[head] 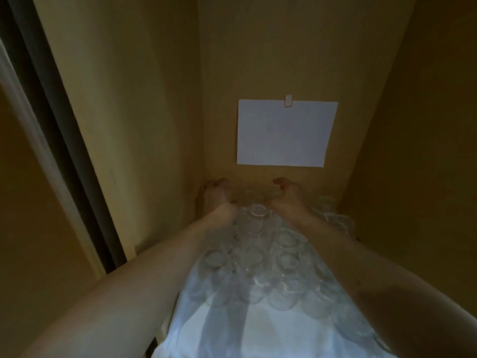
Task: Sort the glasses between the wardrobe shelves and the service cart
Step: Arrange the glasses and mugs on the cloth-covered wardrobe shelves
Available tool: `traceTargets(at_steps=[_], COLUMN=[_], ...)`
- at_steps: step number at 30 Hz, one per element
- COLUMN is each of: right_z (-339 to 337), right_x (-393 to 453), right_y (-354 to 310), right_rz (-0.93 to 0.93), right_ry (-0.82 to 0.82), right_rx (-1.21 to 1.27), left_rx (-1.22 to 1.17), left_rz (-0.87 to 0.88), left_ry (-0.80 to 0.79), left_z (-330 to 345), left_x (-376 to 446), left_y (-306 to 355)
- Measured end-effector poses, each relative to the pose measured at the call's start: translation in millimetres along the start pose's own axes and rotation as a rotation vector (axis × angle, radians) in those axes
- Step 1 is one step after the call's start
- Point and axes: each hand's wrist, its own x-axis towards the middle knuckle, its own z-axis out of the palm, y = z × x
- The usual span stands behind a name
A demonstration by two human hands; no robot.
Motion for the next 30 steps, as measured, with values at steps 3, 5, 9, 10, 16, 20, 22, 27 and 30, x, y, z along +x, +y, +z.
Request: traceTargets(at_steps=[3, 5, 9, 10, 16, 20, 22, 27, 30], right_z=[12.4, 18.4, 29.4, 32.7, 61.2, 82.3, 90.3, 100.5, 106.0], right_x=[27.1, 43.9, 74.5, 82.0, 125.0, 149.0, 158.2, 170.3, 169.8], right_y=[5.1, 8.6, 17.0, 19.3, 31.9, 35.1, 37.2, 39.2, 41.3], right_rz=[-0.040, -0.050, -0.056, -0.052, -0.040, -0.036, -0.064, -0.128, -0.177], right_ry=[-0.032, -0.059, -0.116, -0.128, -0.223, -0.306, -0.332, -0.444, -0.484], right_rx=[-0.072, -0.102, -0.170, -0.184, -0.215, -0.267, -0.295, -0.401, -0.445], left_rx=[0.068, 0.070, 0.097, 0.105, 0.129, 0.141, 0.145, 0.176, 0.146], left_rz=[0.001, -0.017, -0.057, -0.060, -0.072, -0.108, -0.125, -0.107, -0.102], left_ry=[-0.008, -0.007, -0.025, -0.033, -0.068, -0.113, -0.133, -0.223, -0.246], left_z=[7.0, 12.9, 28.1, 32.2, 61.2, 76.2, 83.2, 103.2, 111.7], left_x=[19.2, 33.4, 61.5, 68.0, 103.6, 126.3, 135.2, 147.7, 150.3], left_y=[-9.6, -13.5, -12.4, -12.2, -20.0, -27.2, -30.7, -45.0, -50.7])
